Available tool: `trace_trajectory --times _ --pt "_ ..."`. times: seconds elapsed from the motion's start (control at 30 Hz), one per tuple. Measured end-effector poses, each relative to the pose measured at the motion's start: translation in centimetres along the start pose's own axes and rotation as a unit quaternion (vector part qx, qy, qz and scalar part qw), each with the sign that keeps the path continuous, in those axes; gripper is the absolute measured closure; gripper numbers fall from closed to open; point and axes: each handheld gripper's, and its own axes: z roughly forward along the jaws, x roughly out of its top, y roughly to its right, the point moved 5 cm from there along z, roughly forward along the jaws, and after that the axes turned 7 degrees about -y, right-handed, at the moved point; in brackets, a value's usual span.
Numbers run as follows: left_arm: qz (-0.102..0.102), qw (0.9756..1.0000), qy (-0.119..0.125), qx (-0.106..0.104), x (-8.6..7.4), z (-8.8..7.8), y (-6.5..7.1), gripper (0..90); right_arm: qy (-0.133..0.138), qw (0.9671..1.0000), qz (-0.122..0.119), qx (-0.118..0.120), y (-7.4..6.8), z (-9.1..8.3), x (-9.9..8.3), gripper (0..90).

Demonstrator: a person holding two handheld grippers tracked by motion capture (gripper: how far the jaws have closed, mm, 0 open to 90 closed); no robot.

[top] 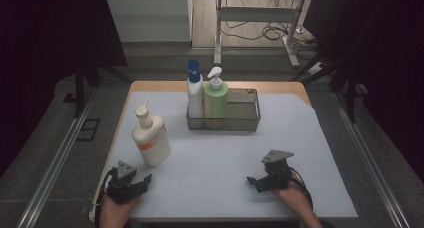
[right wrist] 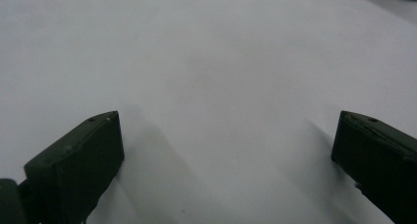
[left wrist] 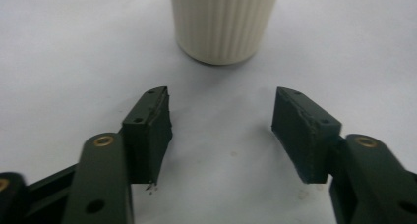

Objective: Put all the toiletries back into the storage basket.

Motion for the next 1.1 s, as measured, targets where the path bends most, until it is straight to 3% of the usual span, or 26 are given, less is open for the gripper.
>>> trace_trajectory --times 0.13,0.27,0.33,0.77,1.1 --pt "0.000 1.0000 -0.005 -0.004 0.3 -0.2 -0.2 45.2 0.001 1.0000 0.000 0.000 0.0 0.0 0.0 0.0" --pt "-0.001 0.9999 -0.010 -0.006 0.7 -0.1 -0.5 57.2 0.001 1.0000 0.000 0.000 0.0 0.0 0.0 0.0" --pt "0.006 0.9999 -0.015 0.004 0.8 -0.1 -0.9 59.2 0.001 1.0000 0.000 0.000 0.0 0.0 0.0 0.0" --pt "-0.010 0.9999 -0.002 -0.004 2.4 0.2 -3.6 89.1 0.001 1.0000 0.001 0.000 0.0 0.0 0.0 0.0" --pt "-0.012 0.9999 0.006 -0.009 4.4 1.3 -5.0 89.3 0.001 1.0000 0.001 0.000 0.0 0.0 0.0 0.0"
